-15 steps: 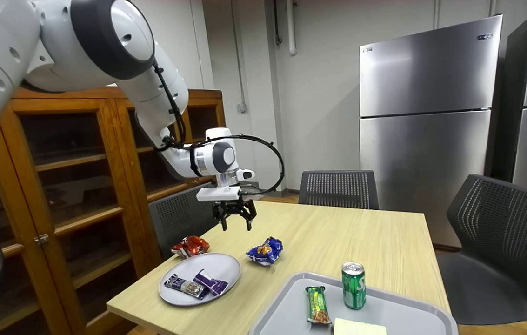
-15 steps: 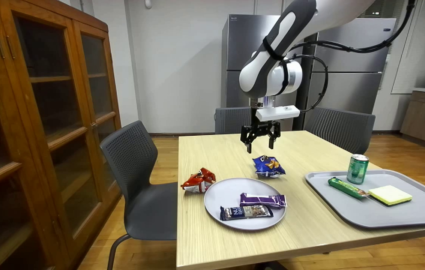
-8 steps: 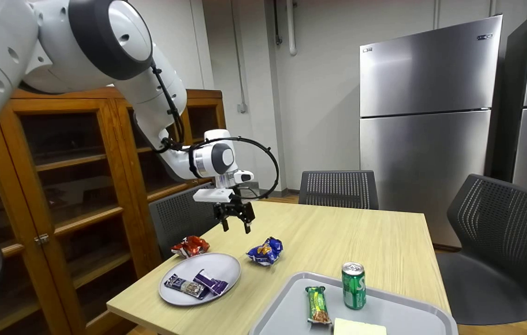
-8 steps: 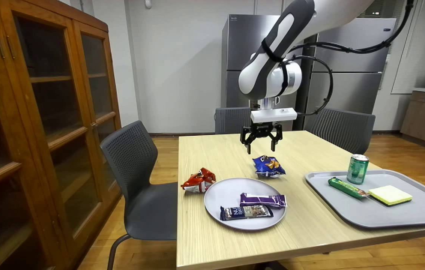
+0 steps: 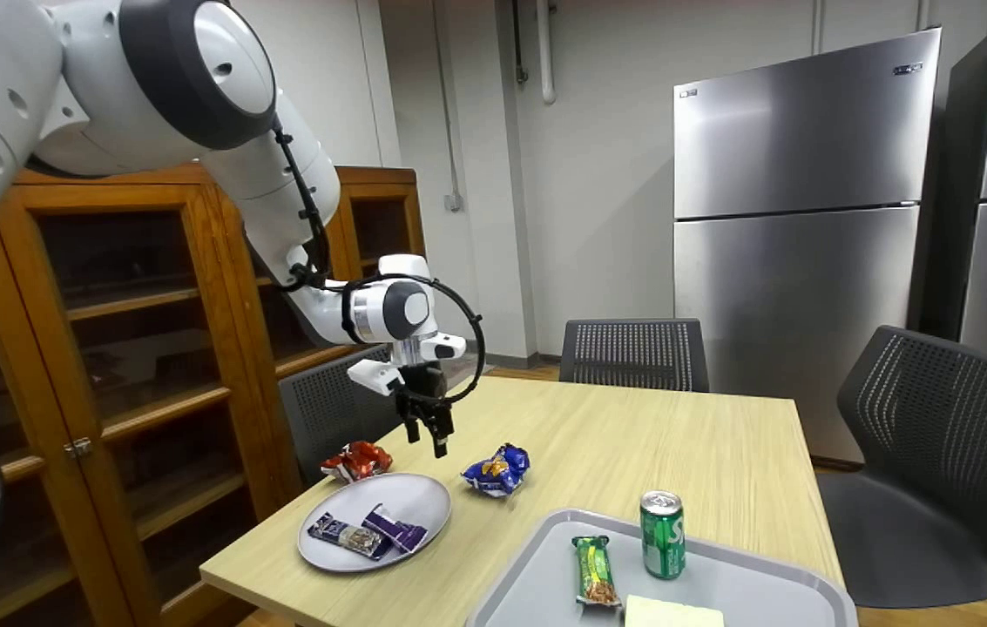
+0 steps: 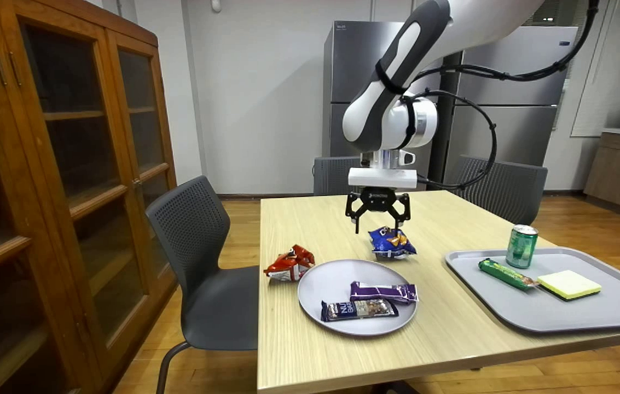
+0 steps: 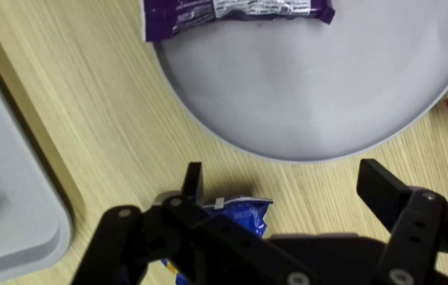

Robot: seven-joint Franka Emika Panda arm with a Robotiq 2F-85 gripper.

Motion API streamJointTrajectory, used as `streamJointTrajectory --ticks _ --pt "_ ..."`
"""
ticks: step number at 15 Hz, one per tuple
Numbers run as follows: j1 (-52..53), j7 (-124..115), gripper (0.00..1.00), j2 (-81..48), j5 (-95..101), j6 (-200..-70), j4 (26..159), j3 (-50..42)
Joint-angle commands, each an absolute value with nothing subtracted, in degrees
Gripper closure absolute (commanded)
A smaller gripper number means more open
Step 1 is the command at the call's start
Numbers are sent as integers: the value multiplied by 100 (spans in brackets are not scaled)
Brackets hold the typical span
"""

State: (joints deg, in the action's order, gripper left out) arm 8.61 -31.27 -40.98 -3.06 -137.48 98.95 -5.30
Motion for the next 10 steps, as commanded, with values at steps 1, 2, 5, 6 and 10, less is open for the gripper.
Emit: streamJointTrajectory --ticks 1,2,5,6,10 --pt "962 -3708 0 -3840 -723 -13884 10322 -484" --pt "969 -3770 0 -3832 -800 -13895 10377 -465" --pt "1046 -4002 0 -3787 -900 -13982 10589 -478" --pt "1101 -4115 0 -3762 -859 -14054 10681 -517" --pt "1442 -4682 0 -3637 -551 -14669 11154 -804"
